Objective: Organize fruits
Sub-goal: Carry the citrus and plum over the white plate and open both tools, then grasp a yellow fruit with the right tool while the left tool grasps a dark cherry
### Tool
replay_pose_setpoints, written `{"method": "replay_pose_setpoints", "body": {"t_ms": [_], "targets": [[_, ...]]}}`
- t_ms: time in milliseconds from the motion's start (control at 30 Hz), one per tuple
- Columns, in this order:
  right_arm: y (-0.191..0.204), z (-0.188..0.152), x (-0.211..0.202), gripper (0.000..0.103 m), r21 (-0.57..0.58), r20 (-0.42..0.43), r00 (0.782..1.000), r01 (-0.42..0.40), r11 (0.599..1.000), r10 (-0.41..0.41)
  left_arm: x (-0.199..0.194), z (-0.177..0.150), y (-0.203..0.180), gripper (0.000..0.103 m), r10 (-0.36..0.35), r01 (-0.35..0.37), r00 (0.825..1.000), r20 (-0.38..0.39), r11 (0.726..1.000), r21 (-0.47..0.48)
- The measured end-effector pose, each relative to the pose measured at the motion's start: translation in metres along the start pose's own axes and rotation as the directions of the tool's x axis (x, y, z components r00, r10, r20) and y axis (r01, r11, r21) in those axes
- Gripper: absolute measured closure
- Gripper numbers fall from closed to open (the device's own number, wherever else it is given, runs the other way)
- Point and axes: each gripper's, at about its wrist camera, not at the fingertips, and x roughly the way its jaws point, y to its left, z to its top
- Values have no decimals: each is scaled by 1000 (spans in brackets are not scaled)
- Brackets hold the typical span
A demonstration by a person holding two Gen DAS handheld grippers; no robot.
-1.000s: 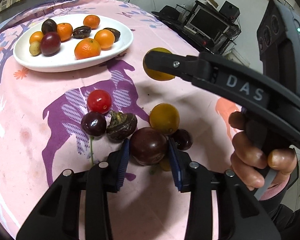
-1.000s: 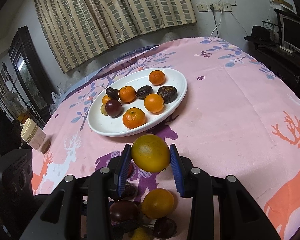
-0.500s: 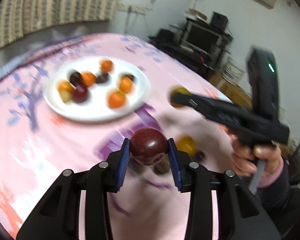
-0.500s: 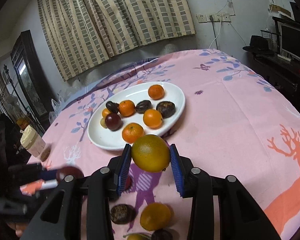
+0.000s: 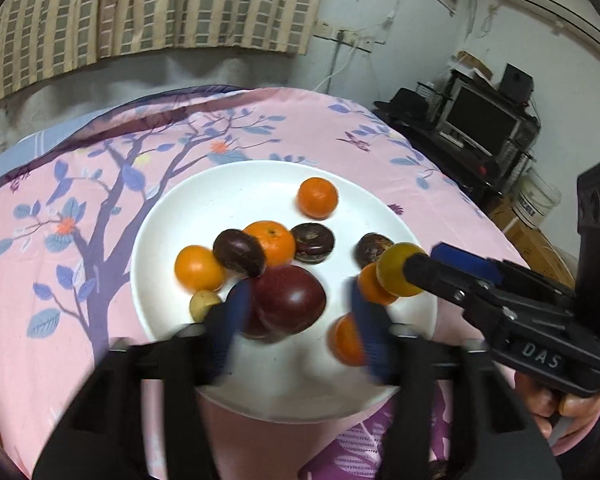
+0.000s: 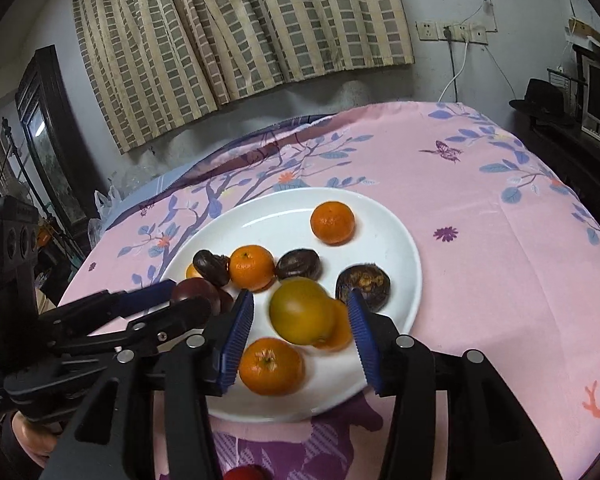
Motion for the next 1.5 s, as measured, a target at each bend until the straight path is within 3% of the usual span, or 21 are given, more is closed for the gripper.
{"method": "replay_pose_setpoints", "body": {"t_ms": [100, 300, 600, 767, 933, 1000, 1100, 1233, 1267, 1300, 1400, 1500], "targets": [[2, -4, -16, 53, -26, 18, 1000, 13, 1000, -12, -19, -1, -8, 13, 50, -52, 997, 61, 998, 32], [0, -32, -43, 47, -54, -38, 999, -14, 998, 12, -59, -16, -22, 5, 57, -62, 994, 88, 996, 61], [-15, -99, -65, 47, 1, -168, 985, -31, 1000, 31, -72, -72, -32, 5, 36, -36, 999, 1, 998, 43], [-8, -119, -75, 47, -23, -179, 982, -59, 998, 54, -75, -97, -33, 5, 26, -26, 1000, -13, 999, 21], [-6, -127, -66, 47, -42, -231, 973, -10, 999, 0, -71, -109, -26, 5, 38, -38, 998, -43, 999, 1], [-8, -127, -65, 51, -30, -233, 973, -13, 999, 6, -71, -109, -23, 5, 45, -45, 998, -41, 999, -1], [-10, -128, -65, 65, -27, -232, 973, -1, 1000, -5, -72, -110, -22, 5, 36, -37, 999, -37, 999, -9], [-20, -126, -70, 65, 31, -204, 979, -11, 999, 17, -70, -112, -29, 5, 0, 1, 999, -47, 1000, 14], [-22, -124, -72, 65, 43, -187, 982, -11, 999, 19, -70, -113, -33, 9, -18, 19, 999, -52, 999, 31], [-25, -122, -76, 65, 57, -167, 986, -10, 998, 19, -69, -114, -39, 23, -43, 47, 997, -63, 997, 56], [-34, -119, -79, 65, 94, -149, 989, -6, 996, 20, -59, -118, -52, 50, -93, 106, 988, -121, 989, 102], [-37, -118, -78, 65, 101, -151, 988, 8, 995, 8, -49, -119, -58, 56, -111, 127, 982, -154, 987, 100]]}}
